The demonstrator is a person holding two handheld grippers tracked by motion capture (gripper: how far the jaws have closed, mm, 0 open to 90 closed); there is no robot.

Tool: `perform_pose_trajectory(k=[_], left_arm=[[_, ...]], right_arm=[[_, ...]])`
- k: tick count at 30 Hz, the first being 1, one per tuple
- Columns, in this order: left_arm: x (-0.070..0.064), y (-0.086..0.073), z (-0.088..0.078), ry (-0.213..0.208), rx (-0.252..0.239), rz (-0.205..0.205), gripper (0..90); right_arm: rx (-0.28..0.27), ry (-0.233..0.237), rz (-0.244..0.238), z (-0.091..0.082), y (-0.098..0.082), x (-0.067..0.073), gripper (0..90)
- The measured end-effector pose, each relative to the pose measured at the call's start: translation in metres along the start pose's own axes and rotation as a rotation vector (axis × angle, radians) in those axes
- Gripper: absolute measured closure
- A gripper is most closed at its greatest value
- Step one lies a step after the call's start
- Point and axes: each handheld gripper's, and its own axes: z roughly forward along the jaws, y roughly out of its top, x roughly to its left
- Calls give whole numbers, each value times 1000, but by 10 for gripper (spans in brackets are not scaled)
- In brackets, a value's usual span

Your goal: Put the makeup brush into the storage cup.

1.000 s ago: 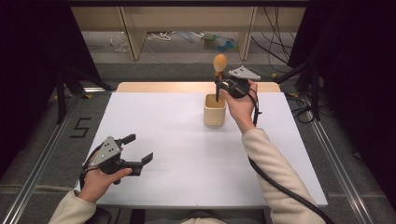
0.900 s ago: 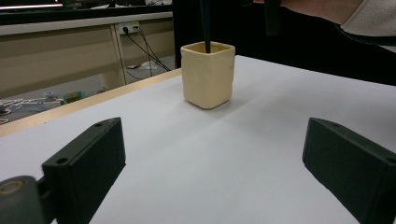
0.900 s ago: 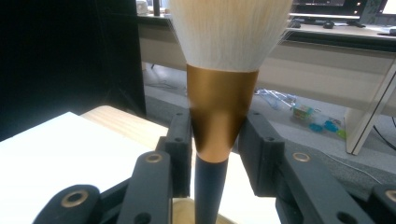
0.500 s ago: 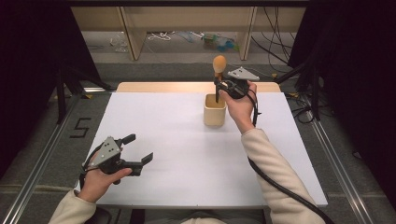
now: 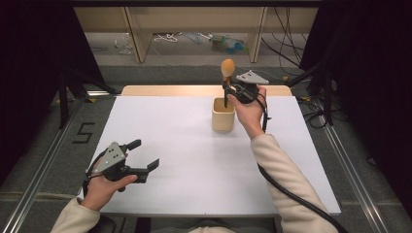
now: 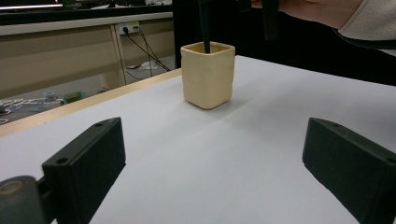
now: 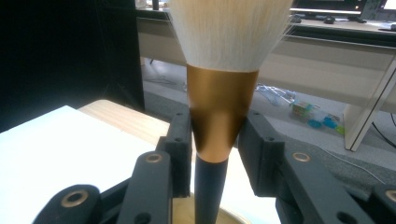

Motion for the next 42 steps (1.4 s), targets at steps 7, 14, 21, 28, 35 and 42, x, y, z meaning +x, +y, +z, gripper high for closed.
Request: perform_pose_trajectory(k=[7, 14, 21, 28, 35, 42], left_arm=[[0, 0, 0, 0, 1, 0, 56], [0, 0, 0, 0, 0, -4, 57], [0, 0, 0, 1, 1, -1, 57], [-1, 0, 0, 1, 2, -6, 58], [0, 0, 0, 0, 1, 1, 57], [-1, 0, 0, 0, 2, -6, 58]], right_arm=[[13, 4, 6, 0, -1, 0, 668], [10, -4, -7, 1, -2, 0, 668], [9, 0, -2, 2, -3, 0, 668], [15, 5, -7, 2, -3, 0, 668], [19, 5, -8, 3, -4, 1, 668], [12, -5, -19, 5, -6, 0, 668]])
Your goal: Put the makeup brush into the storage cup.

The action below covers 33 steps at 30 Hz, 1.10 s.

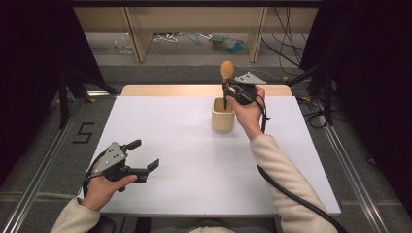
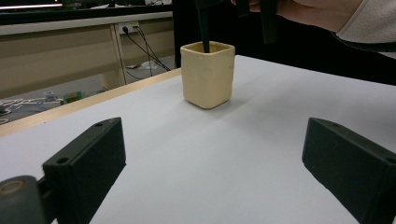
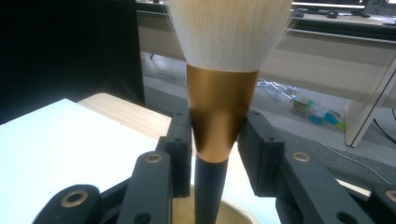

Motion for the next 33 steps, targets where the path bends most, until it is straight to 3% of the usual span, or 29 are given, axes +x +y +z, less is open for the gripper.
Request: perform_pose_trajectory(k=[2, 6, 10, 17, 33], left_arm=[[0, 0, 1, -4, -9, 3, 58], [0, 0, 0, -1, 0, 6, 58], [0, 0, 0, 0, 0, 4, 59], [0, 0, 1, -3, -8, -1, 59], [0, 0, 0, -1, -3, 2, 59]], right_arm=[[13, 11, 21, 0, 0, 1, 668], [1, 0, -3, 0, -1, 0, 668], [21, 11, 18, 0, -1, 2, 668], [15, 1, -3, 1, -2, 1, 668], [33, 12, 5, 3, -5, 3, 668]])
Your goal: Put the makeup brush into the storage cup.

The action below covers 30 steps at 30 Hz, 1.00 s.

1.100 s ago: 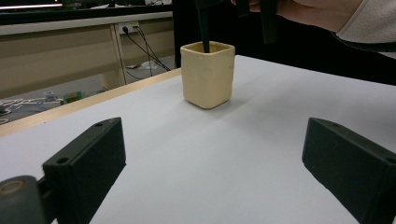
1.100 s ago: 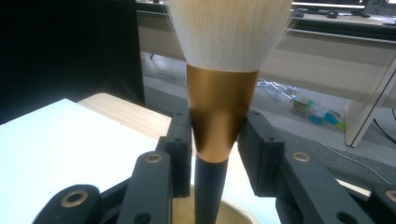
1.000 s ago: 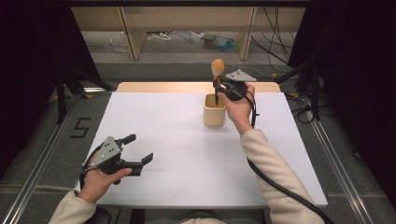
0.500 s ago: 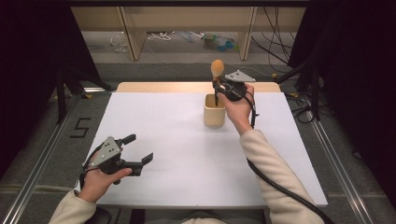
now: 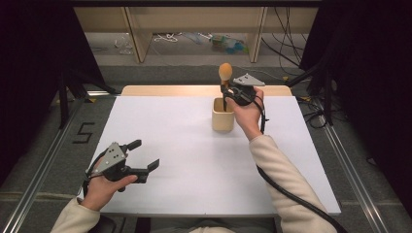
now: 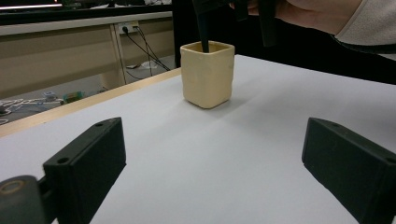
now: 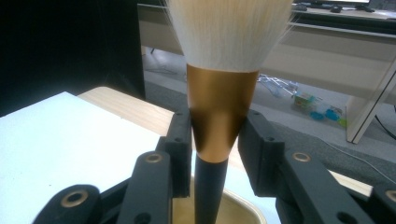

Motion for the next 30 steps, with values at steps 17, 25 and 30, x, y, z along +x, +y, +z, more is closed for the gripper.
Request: perform_pose_trajectory(k=[17, 25, 30], left_arm=[[0, 0, -1, 3, 10, 1, 60], [0, 0, 0, 1, 8, 0, 60], [0, 0, 0, 2, 7, 1, 61]], right_arm=[[13, 1, 0, 2, -3, 1, 668], [12, 3, 0, 3, -4, 2, 668], [19, 0, -4, 4, -5, 2, 668]])
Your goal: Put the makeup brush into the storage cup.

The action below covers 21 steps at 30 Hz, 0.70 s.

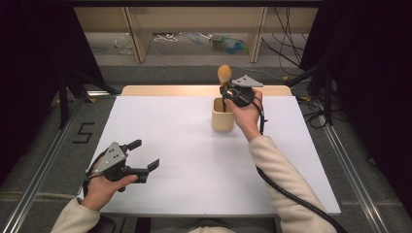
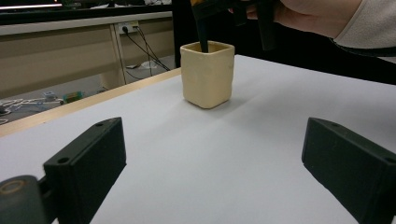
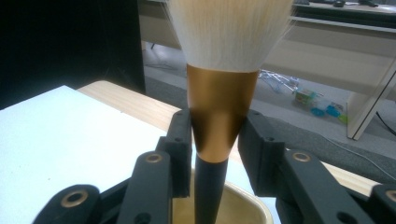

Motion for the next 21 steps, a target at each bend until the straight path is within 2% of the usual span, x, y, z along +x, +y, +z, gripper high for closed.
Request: perform_pose_trajectory(k=[9, 21], left_arm=[[0, 0, 0, -2, -5, -2, 61], [0, 0, 0, -2, -4, 0, 62]], right_arm=[[-2, -3, -10, 1, -2, -1, 667], [8, 0, 4, 3, -4, -1, 667]])
